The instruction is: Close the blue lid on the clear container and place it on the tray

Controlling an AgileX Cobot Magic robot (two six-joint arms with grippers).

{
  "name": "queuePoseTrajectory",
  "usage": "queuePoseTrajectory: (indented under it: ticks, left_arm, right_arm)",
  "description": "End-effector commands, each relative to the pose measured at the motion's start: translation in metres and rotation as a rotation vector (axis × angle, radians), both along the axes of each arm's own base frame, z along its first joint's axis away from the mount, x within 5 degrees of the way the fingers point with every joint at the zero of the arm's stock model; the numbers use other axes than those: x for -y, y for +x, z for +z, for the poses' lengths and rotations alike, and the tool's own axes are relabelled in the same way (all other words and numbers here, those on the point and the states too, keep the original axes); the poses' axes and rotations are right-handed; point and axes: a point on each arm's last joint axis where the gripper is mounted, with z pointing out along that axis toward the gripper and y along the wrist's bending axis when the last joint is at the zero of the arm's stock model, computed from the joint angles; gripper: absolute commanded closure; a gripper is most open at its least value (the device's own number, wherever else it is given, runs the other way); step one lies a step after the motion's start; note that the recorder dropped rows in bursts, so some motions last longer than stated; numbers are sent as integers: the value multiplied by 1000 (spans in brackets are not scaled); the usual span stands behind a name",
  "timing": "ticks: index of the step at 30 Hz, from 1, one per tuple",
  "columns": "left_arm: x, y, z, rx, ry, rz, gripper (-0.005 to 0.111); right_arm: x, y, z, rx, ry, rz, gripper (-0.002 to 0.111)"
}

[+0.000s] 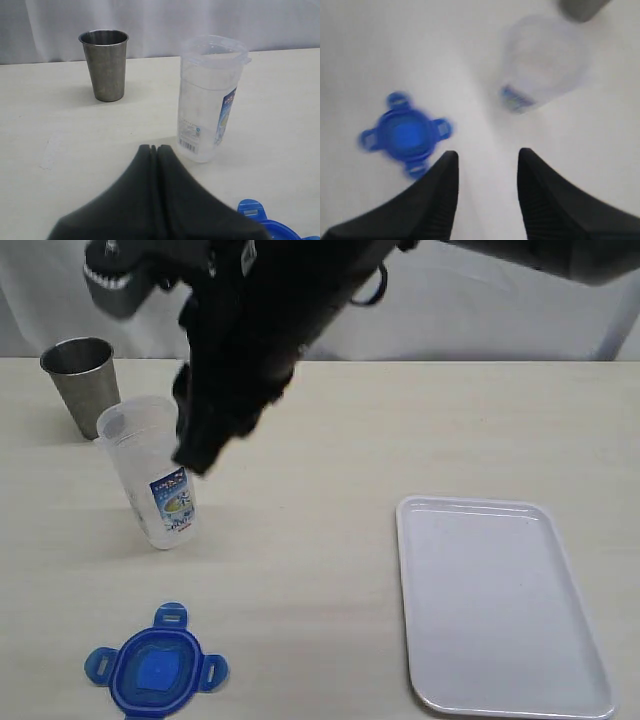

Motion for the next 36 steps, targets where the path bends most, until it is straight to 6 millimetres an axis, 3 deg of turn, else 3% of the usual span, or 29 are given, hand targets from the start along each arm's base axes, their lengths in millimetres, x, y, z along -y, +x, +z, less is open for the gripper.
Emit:
queuePoseTrajectory:
  ticks: [1, 4, 7, 11, 16, 22, 29, 36]
  left_arm:
    - [0, 0, 1, 12, -3, 5, 107]
    - [0, 0, 1, 12, -3, 5, 107]
    - [0, 0, 1, 12, -3, 5, 107]
    - [0, 0, 1, 12, -3, 5, 107]
    - [0, 0, 1, 12, -3, 5, 107]
    - [0, 0, 1, 12, -3, 5, 107]
    - [0, 0, 1, 12, -3, 5, 107]
    - [0, 0, 1, 12, -3, 5, 107]
  right_arm:
    - [7, -39, -26, -277, -14, 207, 70]
    - [1, -48, -64, -258, -42, 189, 67]
    - [-3, -57, -108, -170, -147, 237, 51]
    - [-16, -64, -140, -61, -243, 252, 36]
    - [-33, -56, -162, -66, -368, 162, 42]
    - [-57, -47, -176, -119, -404, 252, 42]
    - [-59, -47, -202, -163, -459, 274, 43]
    - [-64, -44, -212, -135, -437, 286, 44]
